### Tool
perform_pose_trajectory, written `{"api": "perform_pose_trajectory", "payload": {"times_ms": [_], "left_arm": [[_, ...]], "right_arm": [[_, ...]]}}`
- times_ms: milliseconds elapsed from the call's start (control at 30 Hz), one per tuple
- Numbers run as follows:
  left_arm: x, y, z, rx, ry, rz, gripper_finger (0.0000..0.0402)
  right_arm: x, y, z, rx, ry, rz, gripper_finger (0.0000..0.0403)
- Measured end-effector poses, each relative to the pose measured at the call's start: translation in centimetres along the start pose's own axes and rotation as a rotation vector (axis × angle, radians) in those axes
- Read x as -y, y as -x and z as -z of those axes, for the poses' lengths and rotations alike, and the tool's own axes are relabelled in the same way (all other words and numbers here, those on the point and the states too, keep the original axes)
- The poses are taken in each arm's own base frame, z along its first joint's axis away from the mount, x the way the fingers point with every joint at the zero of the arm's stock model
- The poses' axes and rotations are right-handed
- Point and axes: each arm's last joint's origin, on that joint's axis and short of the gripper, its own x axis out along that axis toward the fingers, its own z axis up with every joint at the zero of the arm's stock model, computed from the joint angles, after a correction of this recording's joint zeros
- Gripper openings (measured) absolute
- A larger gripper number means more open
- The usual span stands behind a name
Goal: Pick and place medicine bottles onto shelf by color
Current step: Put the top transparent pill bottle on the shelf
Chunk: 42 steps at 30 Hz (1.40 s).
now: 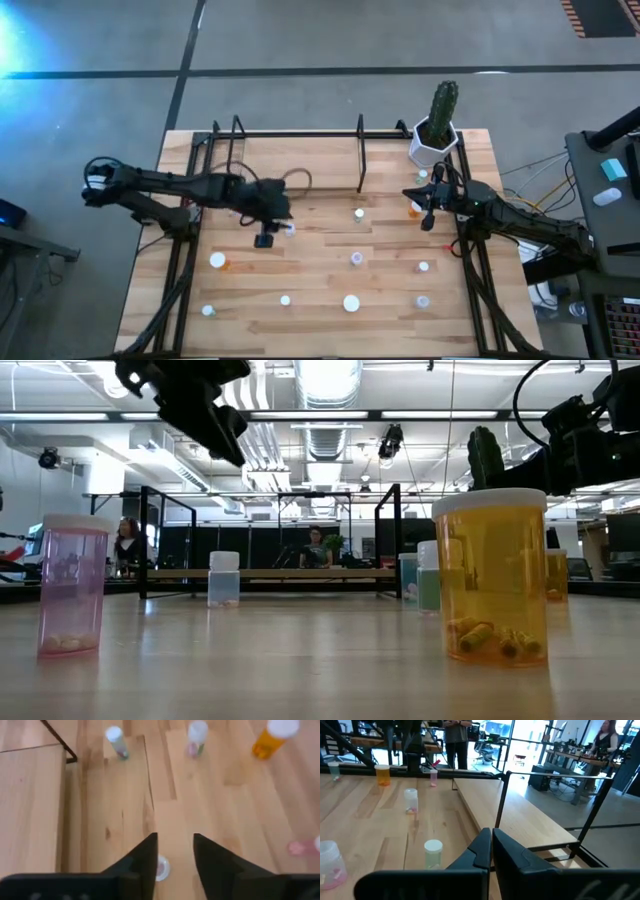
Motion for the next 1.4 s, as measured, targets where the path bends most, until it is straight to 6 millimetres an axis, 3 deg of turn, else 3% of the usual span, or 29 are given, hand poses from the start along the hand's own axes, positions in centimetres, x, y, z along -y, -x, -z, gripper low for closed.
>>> {"api": "perform_pose_trajectory", "payload": {"times_ms": [200, 433, 933, 1200, 1400], "left_arm": [[2.3, -2.7, 0.1, -0.09, 0.005, -0.087, 0.019], [3.2, -5.5, 0.7, -0.177, 0.108, -0.088, 0.0235], [2.1, -6.5, 1.3, -0.224, 0.101, -0.156, 0.0238], [0.5, -7.6, 3.6, -0.283, 0.073, -0.159, 0.0238], [-0.1, -8.0, 4.0, -0.241, 0.064, -0.091, 0.0235]], "right_arm": [[0.0, 0.0, 0.0, -0.003, 0.0, 0.0, 0.0009], [0.0, 0.0, 0.0, -0.002, 0.0, 0.0, 0.0009], [0.0, 0.0, 0.0, -0.003, 0.0, 0.0, 0.0009], [0.0, 0.0, 0.0, -0.003, 0.0, 0.0, 0.0009], [0.0, 0.0, 0.0, -0.003, 0.0, 0.0, 0.0009]]}}
